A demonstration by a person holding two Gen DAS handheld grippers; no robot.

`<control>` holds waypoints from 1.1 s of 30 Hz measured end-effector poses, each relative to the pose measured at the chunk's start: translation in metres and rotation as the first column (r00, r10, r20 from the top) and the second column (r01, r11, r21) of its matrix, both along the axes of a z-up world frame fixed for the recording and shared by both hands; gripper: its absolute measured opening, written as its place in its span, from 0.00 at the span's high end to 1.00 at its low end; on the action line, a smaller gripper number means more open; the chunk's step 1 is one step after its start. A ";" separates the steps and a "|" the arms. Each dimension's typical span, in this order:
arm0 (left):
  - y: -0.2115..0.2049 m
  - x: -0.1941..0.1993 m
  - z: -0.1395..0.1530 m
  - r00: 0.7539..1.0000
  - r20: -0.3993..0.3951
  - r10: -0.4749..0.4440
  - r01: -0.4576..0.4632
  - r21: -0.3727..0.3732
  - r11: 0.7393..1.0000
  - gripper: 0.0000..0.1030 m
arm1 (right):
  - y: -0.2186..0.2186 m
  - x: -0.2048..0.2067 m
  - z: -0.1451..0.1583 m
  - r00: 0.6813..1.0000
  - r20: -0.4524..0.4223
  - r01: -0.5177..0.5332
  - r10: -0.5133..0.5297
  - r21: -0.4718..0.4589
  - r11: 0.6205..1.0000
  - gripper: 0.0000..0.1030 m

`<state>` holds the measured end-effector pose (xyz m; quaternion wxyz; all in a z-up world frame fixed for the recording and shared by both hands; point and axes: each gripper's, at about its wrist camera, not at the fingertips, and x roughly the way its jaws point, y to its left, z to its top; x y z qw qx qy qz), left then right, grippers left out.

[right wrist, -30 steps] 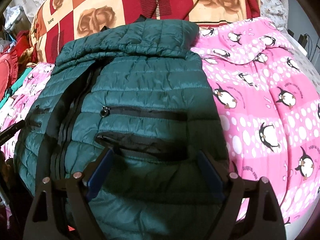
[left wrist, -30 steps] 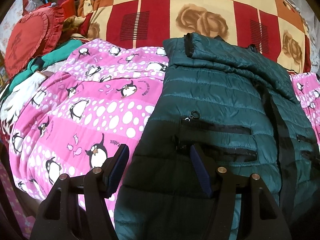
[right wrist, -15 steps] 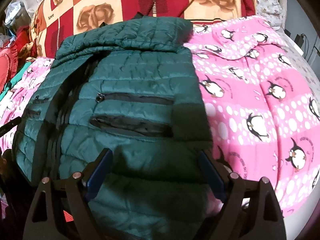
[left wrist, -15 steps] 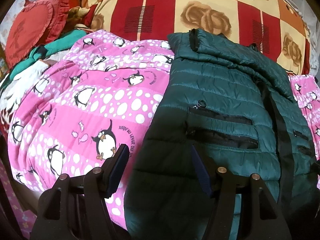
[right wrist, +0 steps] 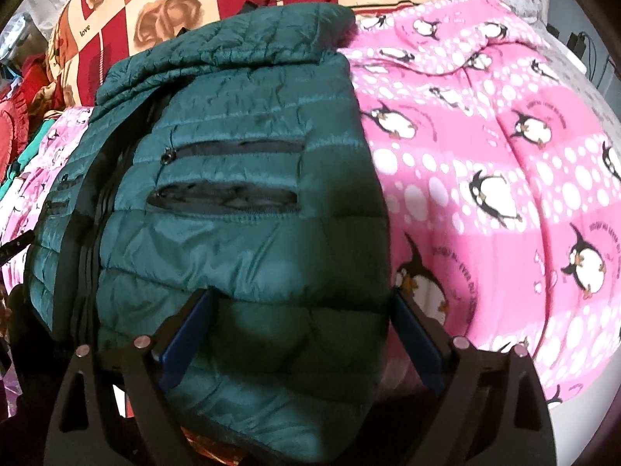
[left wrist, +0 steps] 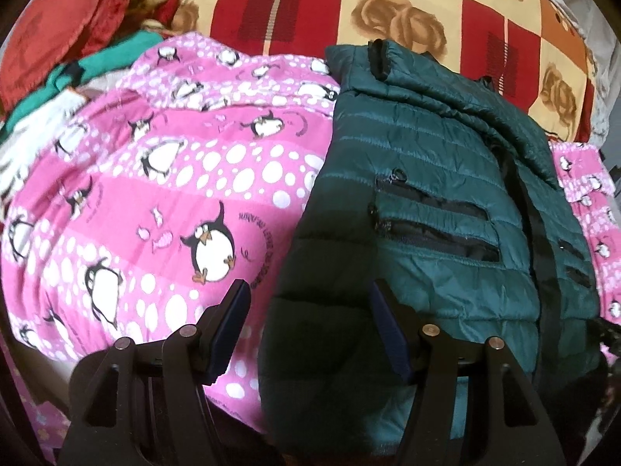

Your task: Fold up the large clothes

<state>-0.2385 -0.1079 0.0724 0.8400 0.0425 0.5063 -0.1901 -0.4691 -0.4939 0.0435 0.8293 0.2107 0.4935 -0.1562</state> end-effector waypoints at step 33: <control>0.017 -0.015 -0.032 0.990 -0.125 -0.060 0.050 -0.080 0.996 0.55 | 0.013 -0.004 -0.011 0.995 0.021 -0.095 0.094 0.119 0.988 0.04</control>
